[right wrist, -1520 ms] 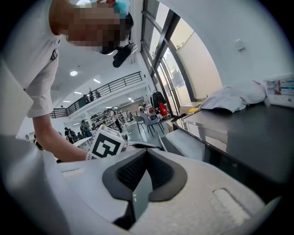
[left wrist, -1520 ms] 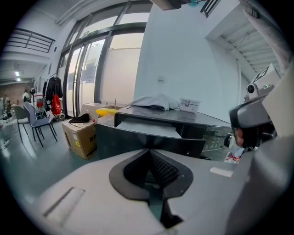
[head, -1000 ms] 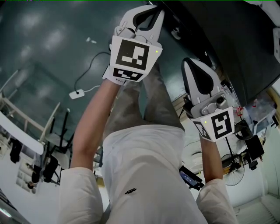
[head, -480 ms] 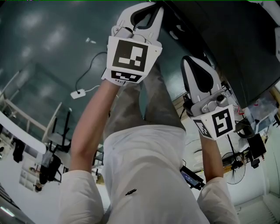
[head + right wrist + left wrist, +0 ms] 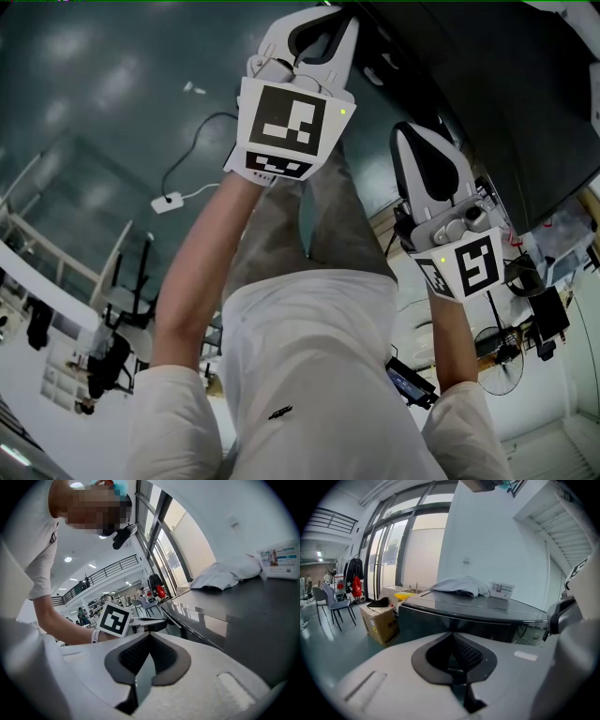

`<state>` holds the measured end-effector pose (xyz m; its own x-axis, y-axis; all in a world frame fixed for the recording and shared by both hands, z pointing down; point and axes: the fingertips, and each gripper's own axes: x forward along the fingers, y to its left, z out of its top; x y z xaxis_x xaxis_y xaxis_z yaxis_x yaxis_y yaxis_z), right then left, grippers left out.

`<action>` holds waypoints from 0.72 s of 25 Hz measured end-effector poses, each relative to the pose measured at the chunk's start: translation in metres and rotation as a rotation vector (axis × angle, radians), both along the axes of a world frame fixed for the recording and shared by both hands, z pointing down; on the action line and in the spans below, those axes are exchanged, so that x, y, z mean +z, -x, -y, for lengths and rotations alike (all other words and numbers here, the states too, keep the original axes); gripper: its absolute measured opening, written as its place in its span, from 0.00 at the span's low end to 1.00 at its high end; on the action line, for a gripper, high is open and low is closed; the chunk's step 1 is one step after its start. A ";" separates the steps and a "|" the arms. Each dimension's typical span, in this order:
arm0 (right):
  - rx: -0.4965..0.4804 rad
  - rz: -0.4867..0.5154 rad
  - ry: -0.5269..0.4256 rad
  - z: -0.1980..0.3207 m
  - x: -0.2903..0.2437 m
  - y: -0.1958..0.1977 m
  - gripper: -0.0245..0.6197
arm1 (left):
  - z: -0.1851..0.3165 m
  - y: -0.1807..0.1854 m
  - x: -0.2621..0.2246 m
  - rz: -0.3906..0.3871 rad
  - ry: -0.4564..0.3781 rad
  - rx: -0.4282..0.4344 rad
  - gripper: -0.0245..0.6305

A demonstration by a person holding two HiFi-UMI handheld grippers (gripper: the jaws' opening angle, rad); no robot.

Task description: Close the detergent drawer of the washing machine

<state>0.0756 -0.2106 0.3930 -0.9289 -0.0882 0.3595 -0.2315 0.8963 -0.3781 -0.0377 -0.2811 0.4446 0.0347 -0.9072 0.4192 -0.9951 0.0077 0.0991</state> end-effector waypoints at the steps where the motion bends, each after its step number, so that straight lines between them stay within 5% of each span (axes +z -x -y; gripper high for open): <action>1: 0.000 -0.001 -0.001 0.000 -0.001 0.001 0.04 | 0.003 0.000 0.000 0.001 0.002 0.005 0.07; 18: 0.048 -0.014 -0.052 0.007 -0.020 0.008 0.04 | 0.003 0.002 -0.017 -0.025 -0.029 0.038 0.07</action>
<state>0.0675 -0.2171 0.3733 -0.9182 -0.1510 0.3663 -0.2793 0.9024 -0.3282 -0.0400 -0.2839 0.4274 0.0799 -0.9167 0.3916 -0.9918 -0.0337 0.1235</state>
